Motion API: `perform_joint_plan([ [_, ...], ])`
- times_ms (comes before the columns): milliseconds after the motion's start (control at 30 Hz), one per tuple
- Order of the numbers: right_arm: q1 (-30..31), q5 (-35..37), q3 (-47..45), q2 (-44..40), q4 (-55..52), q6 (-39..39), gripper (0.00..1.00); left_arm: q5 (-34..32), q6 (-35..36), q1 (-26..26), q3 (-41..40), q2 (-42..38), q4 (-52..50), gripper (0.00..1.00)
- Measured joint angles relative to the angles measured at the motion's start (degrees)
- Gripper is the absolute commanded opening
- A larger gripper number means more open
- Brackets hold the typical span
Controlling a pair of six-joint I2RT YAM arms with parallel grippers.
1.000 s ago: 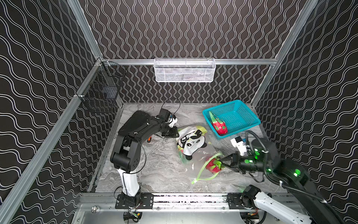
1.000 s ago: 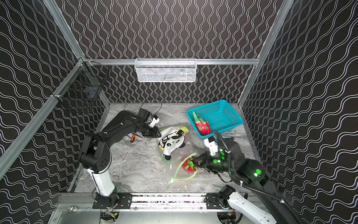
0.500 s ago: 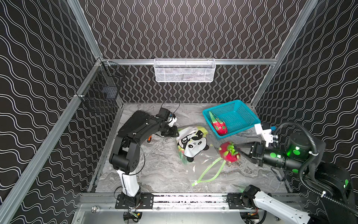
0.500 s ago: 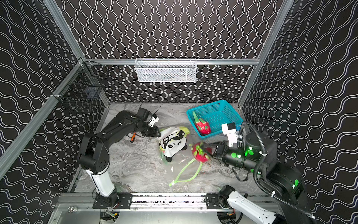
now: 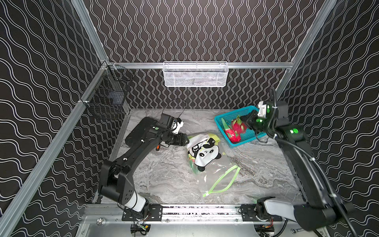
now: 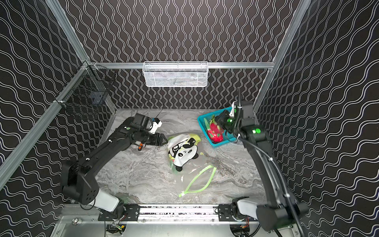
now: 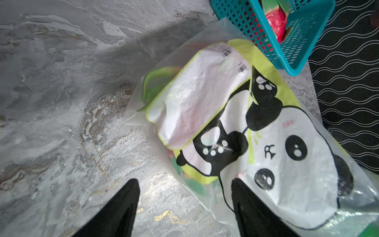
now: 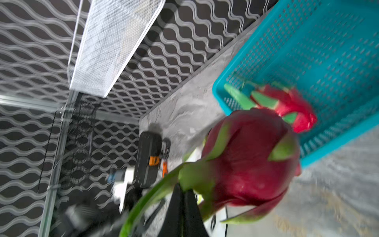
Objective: Open the zip-top bag and take out the dragon fruit
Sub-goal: Place the dragon fruit in the basket.
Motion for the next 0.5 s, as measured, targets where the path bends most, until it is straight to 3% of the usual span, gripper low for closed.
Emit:
perform_joint_plan([
  [100,-5.1,-3.4,4.8,7.8,4.1,-3.1,0.00,-1.0,-0.2,-0.8,-1.9,-3.9,-2.2,0.78],
  [200,-9.2,-5.7,6.6,13.3,7.3,-5.7,0.00,-1.4,-1.3,-1.1,-3.4,-8.0,-3.8,0.86],
  [333,-14.2,-8.4,3.4,17.6,11.8,-6.9,0.00,-1.2,-2.6,-1.1,-2.7,-11.4,-5.7,0.97],
  [500,-18.6,-11.5,0.9,24.5,16.6,-7.3,0.00,-1.3,-2.8,-1.1,1.7,-11.0,-7.9,0.98],
])
